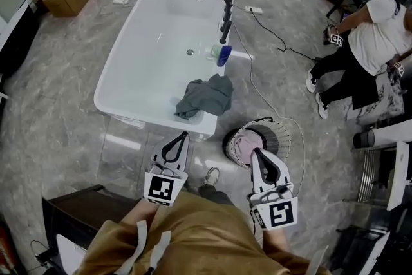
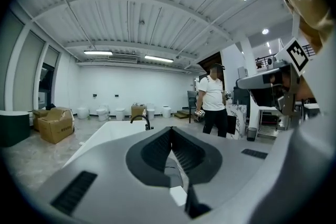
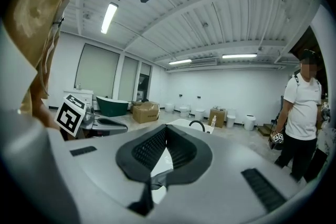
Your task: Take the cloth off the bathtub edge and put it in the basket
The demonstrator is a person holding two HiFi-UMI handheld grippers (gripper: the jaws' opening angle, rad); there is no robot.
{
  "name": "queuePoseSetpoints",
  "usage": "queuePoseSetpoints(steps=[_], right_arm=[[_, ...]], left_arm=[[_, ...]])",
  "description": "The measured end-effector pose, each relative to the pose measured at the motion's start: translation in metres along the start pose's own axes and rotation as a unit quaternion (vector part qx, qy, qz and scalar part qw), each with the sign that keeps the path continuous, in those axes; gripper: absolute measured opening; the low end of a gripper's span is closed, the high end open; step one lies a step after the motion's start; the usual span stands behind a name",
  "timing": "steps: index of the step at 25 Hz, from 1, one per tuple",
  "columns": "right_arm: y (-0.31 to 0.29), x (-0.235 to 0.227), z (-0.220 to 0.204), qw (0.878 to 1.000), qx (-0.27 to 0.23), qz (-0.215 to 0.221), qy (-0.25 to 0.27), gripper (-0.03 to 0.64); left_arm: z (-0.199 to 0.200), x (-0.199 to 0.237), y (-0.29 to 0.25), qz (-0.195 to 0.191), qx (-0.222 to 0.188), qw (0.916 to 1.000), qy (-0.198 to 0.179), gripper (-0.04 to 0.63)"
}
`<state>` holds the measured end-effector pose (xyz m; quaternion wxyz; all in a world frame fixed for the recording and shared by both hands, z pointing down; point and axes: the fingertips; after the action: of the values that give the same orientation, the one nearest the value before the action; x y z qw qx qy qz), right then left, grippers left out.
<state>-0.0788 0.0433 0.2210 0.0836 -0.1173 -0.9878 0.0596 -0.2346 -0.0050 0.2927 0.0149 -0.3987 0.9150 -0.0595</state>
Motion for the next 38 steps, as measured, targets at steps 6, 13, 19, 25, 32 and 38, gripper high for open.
queuePoseSetpoints(steps=[6,13,19,25,32,38], right_arm=[[-0.042,-0.019,-0.022,1.000,-0.004,0.016,0.027,0.006],[-0.086,-0.036,-0.073,0.998,0.035,0.027,0.043,0.005],[-0.121,-0.039,-0.132,0.996,0.059,0.033,0.057,0.006],[-0.151,-0.041,-0.195,0.993,0.074,0.033,0.082,0.006],[-0.168,-0.045,-0.241,0.992,0.094,0.044,0.074,0.006],[-0.176,-0.053,-0.272,0.989,0.112,0.051,0.077,0.006]], left_arm=[[-0.022,0.009,-0.050,-0.006,0.017,0.9998,0.002,0.006],[-0.057,0.022,-0.101,-0.014,0.056,0.9972,-0.048,0.006],[-0.110,0.038,-0.136,-0.018,0.083,0.9934,-0.077,0.006],[-0.183,0.051,-0.165,-0.011,0.112,0.9921,-0.056,0.006],[-0.226,0.056,-0.191,-0.004,0.124,0.9917,-0.033,0.006],[-0.254,0.059,-0.213,0.003,0.128,0.9916,-0.020,0.006]])
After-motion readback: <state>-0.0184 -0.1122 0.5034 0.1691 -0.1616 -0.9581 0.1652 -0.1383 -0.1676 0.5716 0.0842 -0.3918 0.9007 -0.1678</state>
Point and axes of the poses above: the fingertips, and each gripper's own axes: y backward along the fingers, x to its left, z out of its top, and after that the axes turned 14 degrees about -z, right-handed
